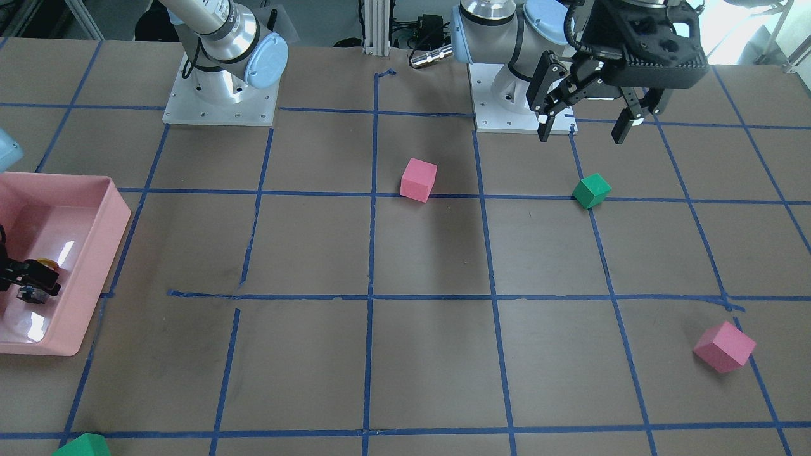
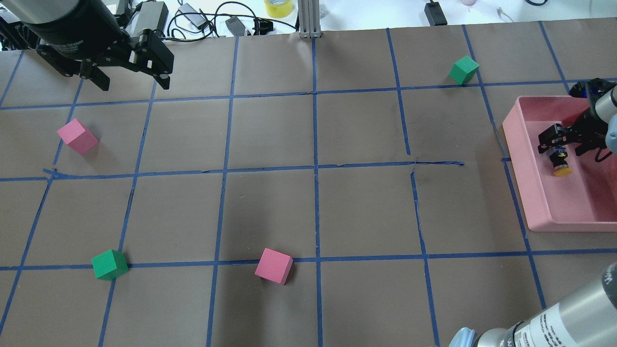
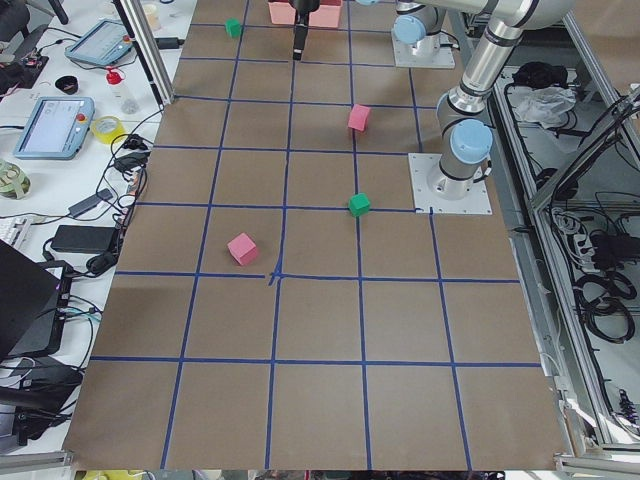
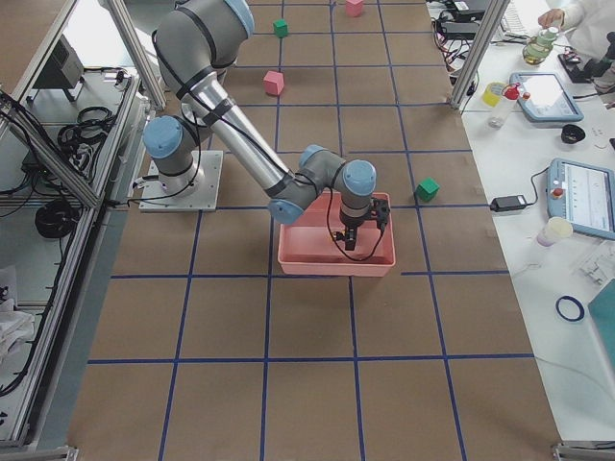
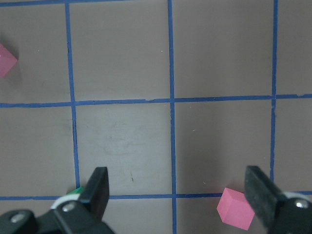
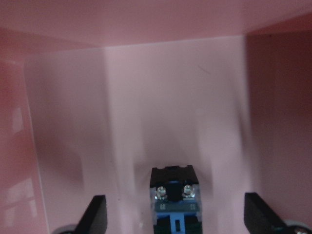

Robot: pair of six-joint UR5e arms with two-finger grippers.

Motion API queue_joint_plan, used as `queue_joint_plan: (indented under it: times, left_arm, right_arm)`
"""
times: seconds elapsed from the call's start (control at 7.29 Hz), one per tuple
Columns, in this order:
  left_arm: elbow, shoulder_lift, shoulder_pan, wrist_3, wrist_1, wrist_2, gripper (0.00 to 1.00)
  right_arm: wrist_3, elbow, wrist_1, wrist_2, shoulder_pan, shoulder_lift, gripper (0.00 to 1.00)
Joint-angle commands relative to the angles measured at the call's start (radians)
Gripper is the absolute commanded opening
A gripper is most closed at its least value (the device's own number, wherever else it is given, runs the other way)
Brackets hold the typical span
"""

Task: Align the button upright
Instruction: 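Lower the right gripper into the tray onto the button's blue body, then close the right gripper on the button and lift it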

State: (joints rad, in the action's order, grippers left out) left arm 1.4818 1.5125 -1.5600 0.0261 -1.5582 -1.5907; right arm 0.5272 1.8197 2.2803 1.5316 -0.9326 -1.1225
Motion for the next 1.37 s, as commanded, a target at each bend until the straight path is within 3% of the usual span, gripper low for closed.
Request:
queue_joint_plan:
  times: [0.0, 0.27, 1.24]
  left_arm:
    - [0.0, 0.0, 0.0, 0.0, 0.0, 0.0, 1.0]
    - [0.0, 0.0, 0.001, 0.0, 0.0, 0.0, 1.0]
    - [0.0, 0.0, 0.0, 0.0, 0.0, 0.0, 1.0]
  right_arm:
    - [0.001, -0.002, -0.001, -0.007, 0.0, 0.001, 0.99]
    - [0.002, 0.0, -0.012, -0.004, 0.0, 0.0, 0.94]
    - [0.046, -0.003, -0.059, 0.025, 0.0, -0.011, 0.04]
